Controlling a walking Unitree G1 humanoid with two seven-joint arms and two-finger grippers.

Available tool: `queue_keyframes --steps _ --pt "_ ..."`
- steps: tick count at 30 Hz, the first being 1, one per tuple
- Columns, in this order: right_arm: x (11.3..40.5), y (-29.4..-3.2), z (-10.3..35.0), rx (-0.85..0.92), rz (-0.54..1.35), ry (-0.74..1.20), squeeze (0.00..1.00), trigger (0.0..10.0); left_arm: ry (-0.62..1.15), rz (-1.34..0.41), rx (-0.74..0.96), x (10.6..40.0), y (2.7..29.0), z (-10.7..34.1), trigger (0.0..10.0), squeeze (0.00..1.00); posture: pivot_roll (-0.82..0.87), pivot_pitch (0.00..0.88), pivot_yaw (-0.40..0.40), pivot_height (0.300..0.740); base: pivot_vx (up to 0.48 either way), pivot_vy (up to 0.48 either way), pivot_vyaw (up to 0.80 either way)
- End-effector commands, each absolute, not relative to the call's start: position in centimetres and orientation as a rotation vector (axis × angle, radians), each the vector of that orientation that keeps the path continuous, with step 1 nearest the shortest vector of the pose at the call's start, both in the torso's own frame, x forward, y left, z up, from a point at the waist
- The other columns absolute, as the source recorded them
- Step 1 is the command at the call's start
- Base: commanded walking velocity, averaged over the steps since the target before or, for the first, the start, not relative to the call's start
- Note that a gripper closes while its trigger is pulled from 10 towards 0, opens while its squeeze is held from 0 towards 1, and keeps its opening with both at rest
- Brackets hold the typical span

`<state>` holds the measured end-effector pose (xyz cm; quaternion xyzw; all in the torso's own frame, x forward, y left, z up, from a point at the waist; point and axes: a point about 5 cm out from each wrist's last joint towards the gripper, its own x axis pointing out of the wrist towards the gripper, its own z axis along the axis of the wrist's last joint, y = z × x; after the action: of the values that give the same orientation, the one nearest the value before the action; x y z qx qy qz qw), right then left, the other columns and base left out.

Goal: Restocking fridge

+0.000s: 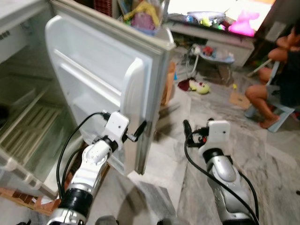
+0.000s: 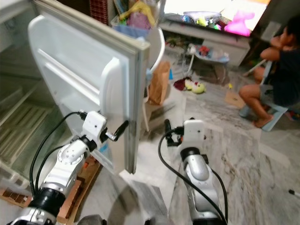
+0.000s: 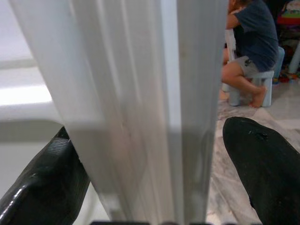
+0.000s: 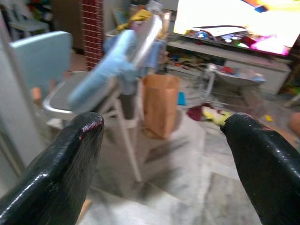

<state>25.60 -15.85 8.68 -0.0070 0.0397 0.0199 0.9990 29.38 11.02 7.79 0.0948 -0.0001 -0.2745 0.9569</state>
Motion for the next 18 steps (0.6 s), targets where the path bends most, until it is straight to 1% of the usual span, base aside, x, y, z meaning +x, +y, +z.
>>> queue_keyframes --steps 1,10,11,13,14,16,17,18 --pt "25.7 -17.0 8.5 -0.037 -0.007 0.094 0.00 10.0 -0.050 -0.645 0.217 29.6 8.5 8.6 10.0 0.00 -0.04 0.015 -0.069 0.740 0.375 -0.292 0.00" --pt "26.2 -16.4 8.4 -0.100 -0.021 0.091 0.00 10.0 -0.047 -0.636 0.236 30.7 7.8 8.6 10.0 0.00 -0.03 0.010 -0.069 0.740 0.367 -0.305 0.00" --pt "26.3 -16.5 8.6 -0.128 -0.043 0.082 0.00 10.0 -0.049 -0.625 0.239 30.8 8.0 8.7 10.0 0.00 -0.03 0.009 -0.066 0.740 0.394 -0.274 0.00" --pt "26.5 -16.7 8.8 -0.168 -0.068 0.066 0.00 10.0 -0.045 -0.593 0.247 31.0 8.6 8.7 10.0 0.00 -0.03 0.010 -0.062 0.740 0.274 0.000 0.00" --pt "26.6 -16.8 8.9 -0.194 -0.060 0.055 0.00 10.0 -0.034 -0.560 0.223 31.1 9.3 8.6 10.0 0.00 -0.03 0.009 -0.061 0.740 0.000 0.000 0.00" --pt "26.7 -16.9 9.0 -0.226 -0.056 0.037 0.00 10.0 -0.019 -0.531 0.211 31.1 10.0 8.3 10.0 0.00 -0.03 0.011 -0.059 0.740 0.000 0.000 0.00" --pt "26.7 -16.9 9.0 -0.209 -0.042 0.021 0.00 10.0 0.004 -0.452 0.221 31.2 11.4 7.9 10.0 0.00 -0.03 0.011 -0.059 0.740 0.000 0.000 0.00" --pt "26.6 -16.9 8.9 -0.193 -0.040 0.023 0.00 10.0 0.014 -0.421 0.221 31.2 11.9 7.7 10.0 0.00 -0.03 0.011 -0.059 0.740 0.000 0.000 0.00"
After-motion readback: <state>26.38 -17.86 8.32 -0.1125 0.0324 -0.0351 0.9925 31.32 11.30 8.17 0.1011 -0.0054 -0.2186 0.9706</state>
